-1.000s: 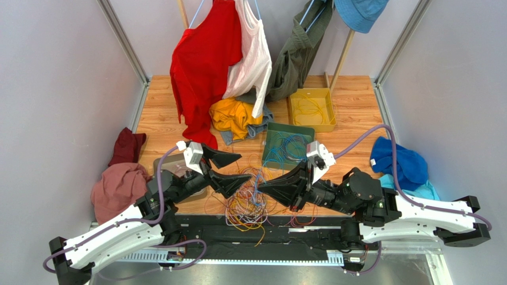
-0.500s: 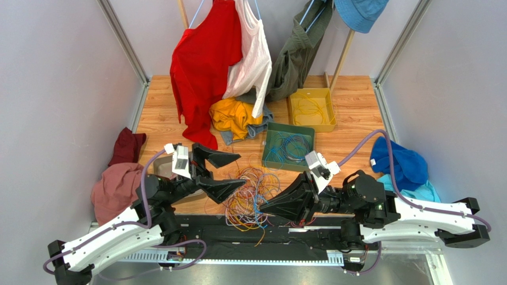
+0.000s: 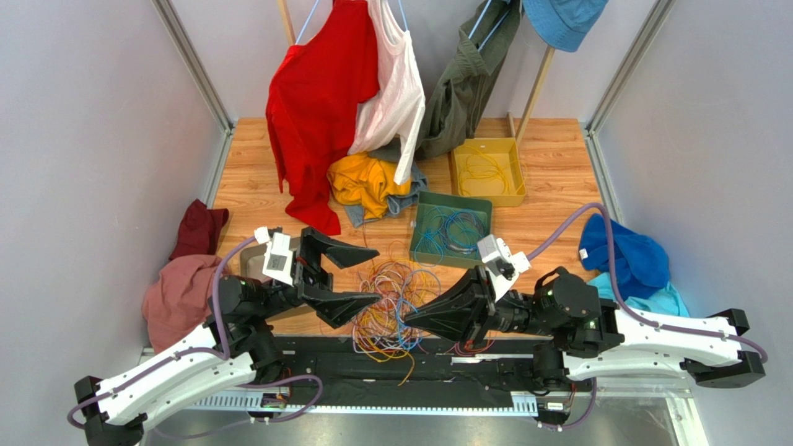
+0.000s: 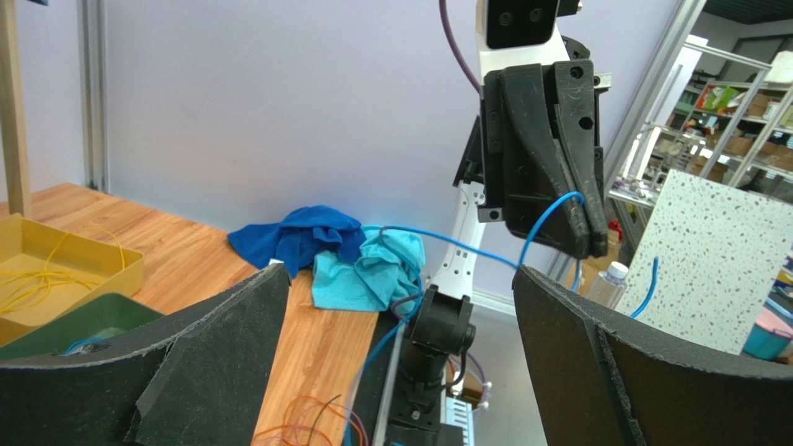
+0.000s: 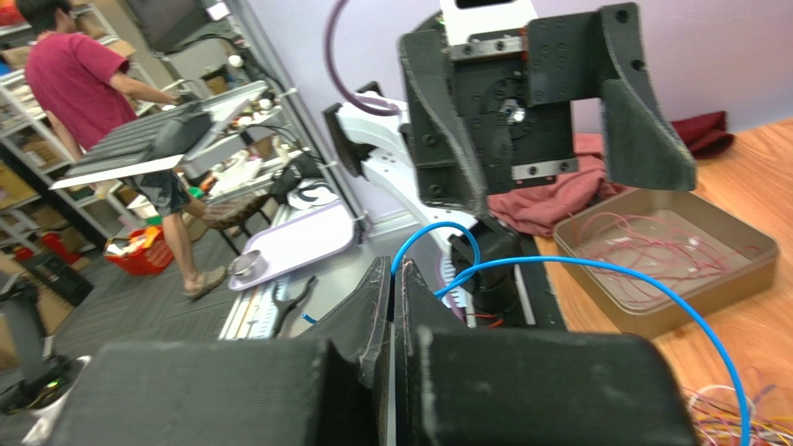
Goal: Untangle the cables
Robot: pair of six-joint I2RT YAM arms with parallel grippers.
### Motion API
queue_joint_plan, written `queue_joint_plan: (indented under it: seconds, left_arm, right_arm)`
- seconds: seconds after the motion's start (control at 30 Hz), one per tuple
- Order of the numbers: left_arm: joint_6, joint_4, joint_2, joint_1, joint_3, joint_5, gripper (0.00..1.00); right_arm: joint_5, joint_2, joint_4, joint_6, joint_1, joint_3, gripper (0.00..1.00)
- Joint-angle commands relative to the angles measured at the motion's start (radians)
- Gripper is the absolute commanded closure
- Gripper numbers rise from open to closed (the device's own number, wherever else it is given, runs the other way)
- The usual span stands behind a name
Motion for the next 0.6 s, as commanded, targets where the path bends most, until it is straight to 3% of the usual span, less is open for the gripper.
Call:
queue_joint_plan:
  seconds: [0.0,0.57]
  left_arm:
    - [0.009,0.039,0.020,-0.008,0.026,0.009,0.01]
    - [0.032,0.010,0.051,-0.029,0.018,-0.002,0.01]
  right_arm:
    - [0.093,0.040,0.009,-0.038,-0.005,-0.004,1.00]
    - [0.079,0.071,0.037,-0.035,-0.018,-0.002,1.00]
